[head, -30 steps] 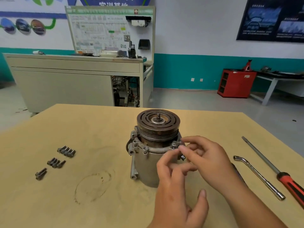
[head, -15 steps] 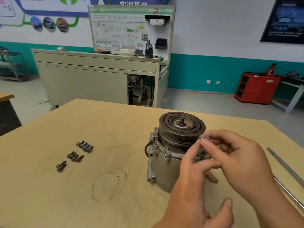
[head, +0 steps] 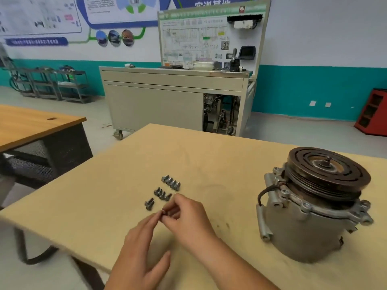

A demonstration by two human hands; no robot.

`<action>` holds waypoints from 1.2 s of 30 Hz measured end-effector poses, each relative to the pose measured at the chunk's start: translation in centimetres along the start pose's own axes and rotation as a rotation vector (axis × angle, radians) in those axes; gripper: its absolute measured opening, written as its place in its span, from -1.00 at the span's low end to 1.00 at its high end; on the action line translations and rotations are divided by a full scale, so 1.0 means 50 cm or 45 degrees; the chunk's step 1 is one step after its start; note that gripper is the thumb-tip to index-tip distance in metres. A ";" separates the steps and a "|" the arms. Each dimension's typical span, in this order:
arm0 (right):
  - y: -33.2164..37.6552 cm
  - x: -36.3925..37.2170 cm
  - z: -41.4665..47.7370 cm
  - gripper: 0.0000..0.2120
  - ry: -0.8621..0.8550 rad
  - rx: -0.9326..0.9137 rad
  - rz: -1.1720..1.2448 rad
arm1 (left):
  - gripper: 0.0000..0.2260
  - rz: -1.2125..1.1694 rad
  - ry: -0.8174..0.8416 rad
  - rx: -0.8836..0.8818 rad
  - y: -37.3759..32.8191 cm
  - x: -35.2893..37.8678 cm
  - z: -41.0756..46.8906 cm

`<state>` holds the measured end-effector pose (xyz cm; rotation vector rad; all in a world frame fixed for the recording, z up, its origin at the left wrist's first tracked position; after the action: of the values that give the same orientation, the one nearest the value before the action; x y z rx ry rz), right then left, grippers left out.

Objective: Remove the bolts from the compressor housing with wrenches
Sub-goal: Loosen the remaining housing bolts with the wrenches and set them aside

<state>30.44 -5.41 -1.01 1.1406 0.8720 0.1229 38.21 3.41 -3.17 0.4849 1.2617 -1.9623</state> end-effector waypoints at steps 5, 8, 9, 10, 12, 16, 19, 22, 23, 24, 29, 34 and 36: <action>-0.048 0.089 0.099 -0.87 0.033 0.066 -0.241 | -0.31 0.176 0.112 -0.212 0.120 -0.053 -0.015; -0.060 0.100 0.116 -0.86 0.034 0.071 -0.288 | -0.34 0.160 0.184 -0.221 0.124 -0.048 -0.016; -0.059 0.101 0.118 -0.86 0.038 0.079 -0.301 | -0.36 0.158 0.191 -0.205 0.127 -0.048 -0.018; -0.056 0.101 0.117 -0.85 0.044 0.086 -0.310 | -0.38 0.141 0.207 -0.207 0.128 -0.050 -0.021; -0.043 0.094 0.107 -0.79 0.049 0.096 -0.324 | -0.46 0.062 0.203 -0.189 0.115 -0.055 -0.018; -0.003 0.048 0.021 -0.70 0.043 0.019 -0.226 | -0.59 -0.083 0.071 -0.058 0.057 -0.059 -0.013; 0.021 -0.019 -0.097 -0.74 -0.029 -0.157 -0.063 | -0.71 -0.193 0.053 0.147 -0.023 -0.034 -0.004; 0.012 -0.130 -0.217 -0.77 -0.296 -0.220 0.082 | -0.72 -0.256 0.103 0.345 -0.115 0.015 0.021; 0.002 -0.175 -0.255 -0.77 -0.446 -0.243 0.098 | -0.73 -0.283 0.124 0.402 -0.146 0.035 0.032; -0.008 -0.220 -0.290 -0.79 -0.615 -0.276 0.091 | -0.73 -0.308 0.138 0.444 -0.175 0.055 0.045; -0.135 -0.421 -0.357 -0.76 -1.340 -0.169 0.506 | -0.51 -0.404 -0.021 0.380 -0.277 0.167 0.115; -0.219 -0.468 -0.254 -0.79 -0.940 0.178 0.665 | -0.31 -0.479 -0.140 0.091 -0.324 0.262 0.176; -0.226 -0.457 -0.237 -0.73 -0.836 0.234 0.793 | -0.37 -0.399 -0.253 0.100 -0.327 0.280 0.184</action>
<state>3.46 -13.19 0.40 1.4765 -0.0715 0.1654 17.45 -6.19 1.77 0.1282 1.1922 -2.2635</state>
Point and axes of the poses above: each hand's wrist, its own z-axis towards the middle knuckle, its own x-axis out of the palm, y = z × x, the point moved 3 cm from there along z, towards the middle knuckle, and after that the axes turned 8 degrees about y, right-handed, at the moved point
